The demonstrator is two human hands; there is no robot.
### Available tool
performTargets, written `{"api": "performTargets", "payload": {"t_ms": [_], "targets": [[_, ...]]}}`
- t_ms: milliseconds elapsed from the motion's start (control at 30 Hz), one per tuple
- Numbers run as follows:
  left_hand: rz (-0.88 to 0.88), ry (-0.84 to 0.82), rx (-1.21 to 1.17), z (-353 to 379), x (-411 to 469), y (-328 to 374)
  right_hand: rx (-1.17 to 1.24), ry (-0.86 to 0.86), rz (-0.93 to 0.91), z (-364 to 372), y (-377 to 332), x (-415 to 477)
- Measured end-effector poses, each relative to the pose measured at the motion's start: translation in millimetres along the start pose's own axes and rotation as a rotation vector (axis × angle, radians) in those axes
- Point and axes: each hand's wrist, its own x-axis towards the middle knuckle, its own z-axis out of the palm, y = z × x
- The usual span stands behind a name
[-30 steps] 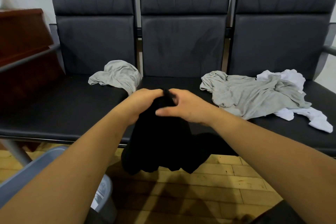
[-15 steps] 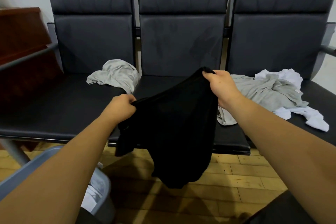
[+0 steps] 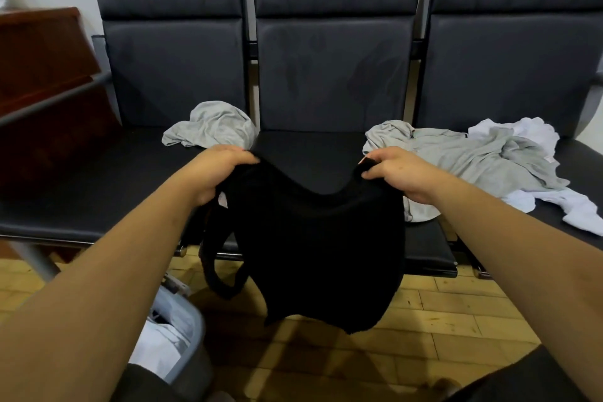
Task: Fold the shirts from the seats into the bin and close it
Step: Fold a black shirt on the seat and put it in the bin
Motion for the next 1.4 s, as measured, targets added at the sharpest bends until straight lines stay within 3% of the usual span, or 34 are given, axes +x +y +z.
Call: {"api": "performTargets", "payload": {"t_ms": [133, 267, 300, 400, 467, 533, 600, 700, 800, 933, 1067, 1200, 1267, 1400], "targets": [[-0.018, 0.123, 0.028, 8.4, 44.5, 34.5, 0.272, 0.098, 0.046, -2.9, -1.7, 22.1], [0.14, -0.004, -0.462, 20.1, 94.0, 75.1, 0.415, 0.315, 0.129, -9.4, 13.4, 65.6], [0.152, -0.03, -0.441, 26.6, 102.7, 73.8, 0.404, 0.367, 0.173, -10.8, 22.2, 75.9], [0.13, 0.11, 0.124, 49.7, 115.2, 29.1, 0.252, 0.406, 0.283, -13.2, 58.1, 97.4], [0.043, 0.045, 0.513, 59.2, 111.1, -18.4, 0.143, 0.389, 0.345, -12.4, 85.7, 106.7], [-0.12, -0.047, 0.808, 59.7, 98.1, -60.0, 0.067, 0.364, 0.385, -12.4, 105.0, 112.7], [-0.17, -0.075, 1.07, 55.7, 83.2, -84.5, 0.032, 0.344, 0.402, -13.4, 113.9, 116.6], [-0.195, -0.108, 1.261, 48.4, 68.0, -91.0, -0.037, 0.329, 0.384, -13.8, 116.7, 114.9], [-0.294, -0.213, 1.309, 41.8, 59.5, -84.9, -0.092, 0.316, 0.372, -10.7, 114.0, 108.8], [-0.216, -0.303, 1.445, 45.2, 39.0, -89.0, -0.124, 0.287, 0.293, -7.0, 113.1, 100.8], [-0.02, -0.222, 1.275, 39.8, 27.2, -100.5, -0.211, 0.016, -0.007, 1.4, 95.5, 81.2], [0.125, -0.073, 0.879, 24.5, 21.0, -98.2, -0.606, -0.289, -0.142, 27.6, 90.1, 63.9], [0.138, -0.036, 0.781, 17.7, 20.1, -98.4, -0.783, -0.29, -0.147, 36.3, 95.4, 66.0], [-0.046, 0.008, 0.518, -4.4, 19.9, -104.4, -0.823, -0.189, -0.097, 30.4, 100.2, 67.9]]}}
